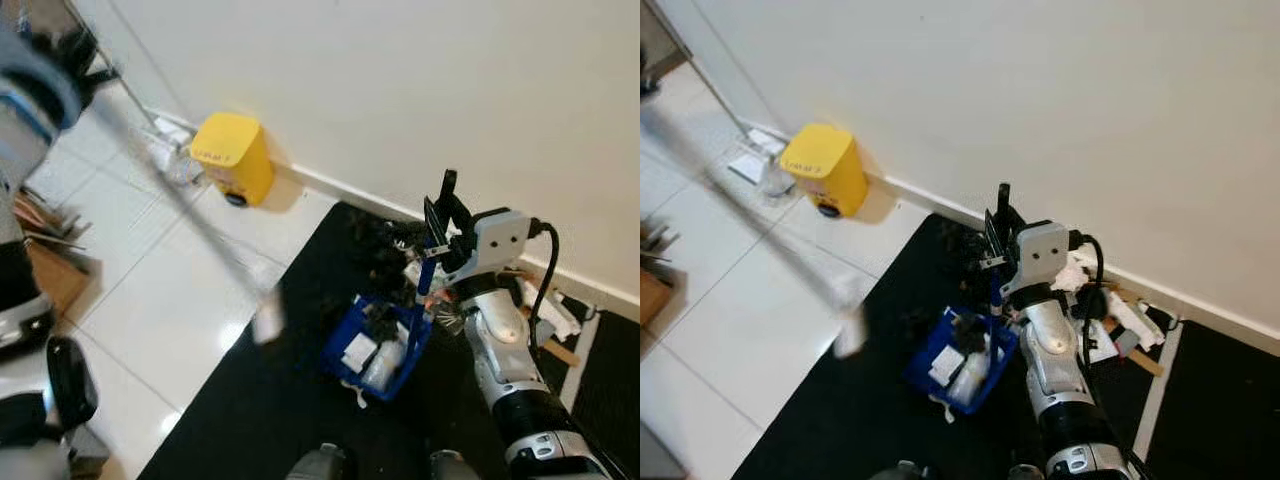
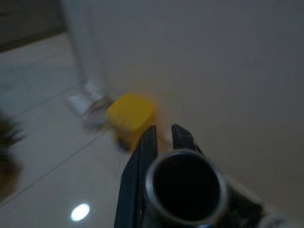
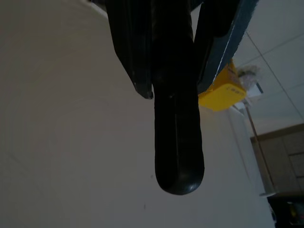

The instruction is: Sweep floor

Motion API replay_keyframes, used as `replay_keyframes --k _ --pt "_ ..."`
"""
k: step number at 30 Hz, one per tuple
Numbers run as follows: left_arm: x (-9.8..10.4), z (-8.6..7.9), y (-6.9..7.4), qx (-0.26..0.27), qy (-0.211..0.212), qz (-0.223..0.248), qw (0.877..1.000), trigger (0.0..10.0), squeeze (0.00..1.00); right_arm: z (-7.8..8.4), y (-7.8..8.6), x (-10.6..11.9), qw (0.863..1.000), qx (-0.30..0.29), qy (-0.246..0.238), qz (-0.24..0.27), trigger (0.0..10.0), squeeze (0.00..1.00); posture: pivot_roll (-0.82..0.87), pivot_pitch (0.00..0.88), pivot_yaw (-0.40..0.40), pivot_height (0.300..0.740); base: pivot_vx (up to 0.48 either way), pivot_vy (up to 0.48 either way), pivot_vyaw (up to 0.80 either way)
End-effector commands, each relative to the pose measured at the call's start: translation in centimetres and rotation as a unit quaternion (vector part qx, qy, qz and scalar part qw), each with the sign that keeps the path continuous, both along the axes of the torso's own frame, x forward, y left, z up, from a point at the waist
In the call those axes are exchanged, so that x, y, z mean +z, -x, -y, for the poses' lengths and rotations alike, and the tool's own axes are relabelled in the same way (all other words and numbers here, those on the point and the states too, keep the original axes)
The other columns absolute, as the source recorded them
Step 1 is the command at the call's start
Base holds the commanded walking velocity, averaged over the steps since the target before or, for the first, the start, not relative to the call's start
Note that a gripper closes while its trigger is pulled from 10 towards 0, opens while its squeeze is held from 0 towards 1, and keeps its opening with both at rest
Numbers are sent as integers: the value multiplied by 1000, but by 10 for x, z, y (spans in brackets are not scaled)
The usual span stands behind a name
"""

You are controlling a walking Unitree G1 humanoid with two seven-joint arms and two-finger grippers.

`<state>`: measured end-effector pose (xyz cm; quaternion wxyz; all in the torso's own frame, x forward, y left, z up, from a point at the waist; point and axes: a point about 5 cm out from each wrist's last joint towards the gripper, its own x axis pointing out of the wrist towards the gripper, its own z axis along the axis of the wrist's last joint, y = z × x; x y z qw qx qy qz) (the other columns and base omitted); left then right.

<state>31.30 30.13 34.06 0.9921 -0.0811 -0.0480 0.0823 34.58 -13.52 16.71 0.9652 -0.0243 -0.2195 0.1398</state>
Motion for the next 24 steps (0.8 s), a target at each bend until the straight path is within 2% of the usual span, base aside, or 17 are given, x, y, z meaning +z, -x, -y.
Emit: replay_keyframes --k 1,2,3,4,5,7,8,11,14,19,22,23,24 --pt "-10 -4 5 1 -2 -28 1000 10000 0 -8 0 -3 1000 24 4 -11 10000 0 164 137 103 740 0 0 0" --pt "-32 2 3 -3 -2 -65 998 10000 0 -7 -1 0 1000 21 -7 -5 10000 0 157 129 92 740 0 0 0" --pt "-32 2 3 -3 -2 -65 998 10000 0 -7 -1 0 1000 21 -7 -5 10000 0 157 129 92 740 0 0 0" --pt "-66 12 3 -20 -8 -112 993 10000 0 -5 -3 6 1000 16 -20 8 10000 0 148 125 87 740 0 0 0" --pt "-78 17 4 -30 -12 -125 992 10000 0 -4 -3 8 1000 15 -23 13 10000 0 148 125 87 740 0 0 0" --pt "-99 20 5 -15 -17 -155 988 10000 0 -3 -5 12 999 12 -30 20 10000 0 146 123 86 740 0 0 0" --pt "-104 22 5 -6 -33 -158 987 10000 0 -2 -6 14 999 6 -35 23 10000 0 138 121 87 740 0 0 0" --pt "-116 26 7 5 -41 -170 985 10000 0 1 -8 17 999 -5 -47 23 10000 0 135 118 84 740 0 0 0" --pt "-137 32 11 6 -31 -186 982 10000 0 11 -11 23 996 -24 -87 26 10000 0 130 115 81 740 0 0 0" --pt "-143 46 16 -27 -41 -159 986 10000 0 12 -10 29 990 7 -136 31 10000 0 130 114 81 740 0 0 0" --pt "-145 49 17 -33 -38 -157 986 10000 0 12 -10 29 989 11 -141 32 10000 0 127 113 80 740 0 0 0" --pt "-146 54 17 -45 -19 -143 989 10000 0 10 -9 30 989 29 -140 35 10000 0 124 112 77 740 0 0 0" --pt "-146 54 17 -45 -19 -143 989 10000 0 10 -9 30 989 29 -140 35 10000 0 124 112 77 740 0 0 0"
